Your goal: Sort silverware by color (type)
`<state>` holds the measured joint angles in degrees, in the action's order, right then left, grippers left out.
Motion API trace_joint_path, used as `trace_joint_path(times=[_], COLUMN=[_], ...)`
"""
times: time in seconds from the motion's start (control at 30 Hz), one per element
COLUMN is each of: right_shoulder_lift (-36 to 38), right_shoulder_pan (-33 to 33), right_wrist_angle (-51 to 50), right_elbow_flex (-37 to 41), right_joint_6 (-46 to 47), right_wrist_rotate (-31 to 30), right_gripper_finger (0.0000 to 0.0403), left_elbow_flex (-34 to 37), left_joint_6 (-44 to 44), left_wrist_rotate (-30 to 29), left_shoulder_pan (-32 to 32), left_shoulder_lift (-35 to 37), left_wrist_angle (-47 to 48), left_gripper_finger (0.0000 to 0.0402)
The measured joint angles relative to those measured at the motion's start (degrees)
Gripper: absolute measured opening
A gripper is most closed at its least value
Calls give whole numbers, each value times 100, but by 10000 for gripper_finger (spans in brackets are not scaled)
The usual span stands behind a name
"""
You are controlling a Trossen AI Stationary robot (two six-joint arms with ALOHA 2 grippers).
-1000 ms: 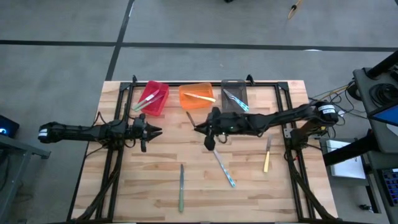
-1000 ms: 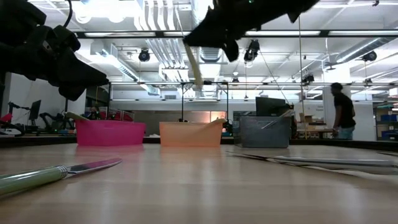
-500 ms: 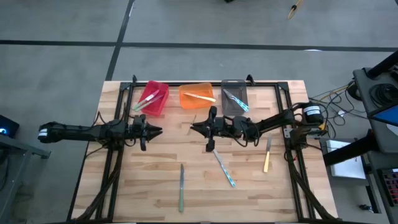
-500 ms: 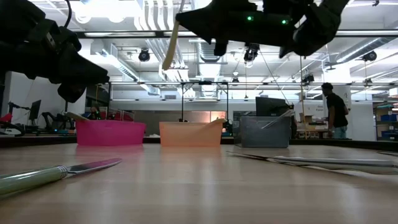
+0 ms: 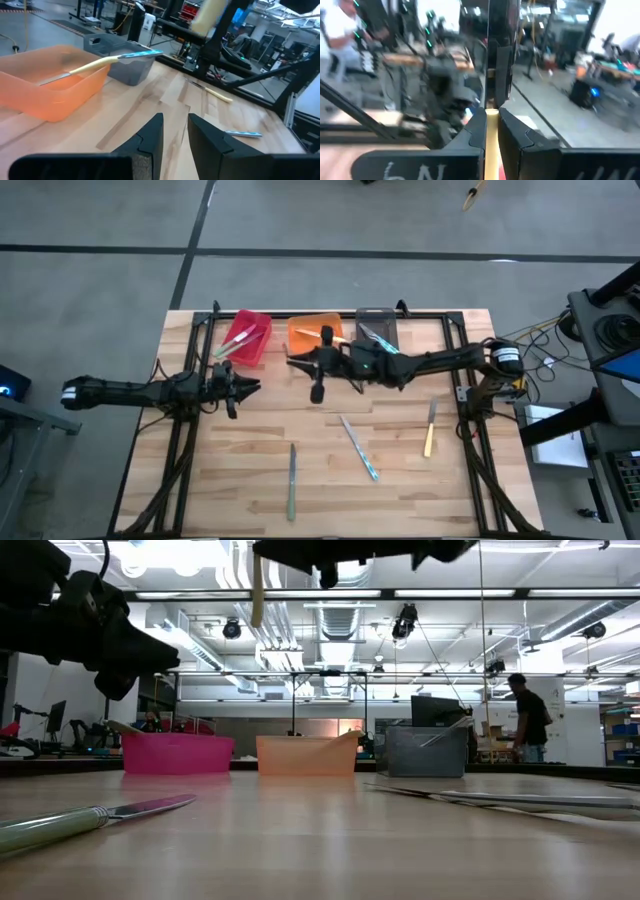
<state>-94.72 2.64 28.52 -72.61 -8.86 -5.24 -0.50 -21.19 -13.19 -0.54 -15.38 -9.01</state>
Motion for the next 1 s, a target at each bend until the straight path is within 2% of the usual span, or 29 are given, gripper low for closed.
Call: trace_joint_path(times=[0.13,0.43,0.7,1.0], right_shoulder_lift=[-70,-70,-70,-70], right_shoulder_pan=[146,546,791,971], right_wrist_angle=[-927,-2736,-3480,-3790], right_elbow_flex=[-496,-1264,-1504,-1544], right_joint_6=[-129,-118,16,179], right_wrist_rotate=[-259,-290,-293,-288], right_gripper_finger=[15,15,15,15], left_elbow_flex=[-2,0,0,-1], left_joint_6=[24,116,119,114], left_wrist_rotate=[-112,-290,-433,-444], left_shoulder_pan=[0,0,0,0], left_shoulder_lift=[-4,-2,-9,-29], left_wrist_angle=[1,1,4,4], left_gripper_finger=[71,71,71,71])
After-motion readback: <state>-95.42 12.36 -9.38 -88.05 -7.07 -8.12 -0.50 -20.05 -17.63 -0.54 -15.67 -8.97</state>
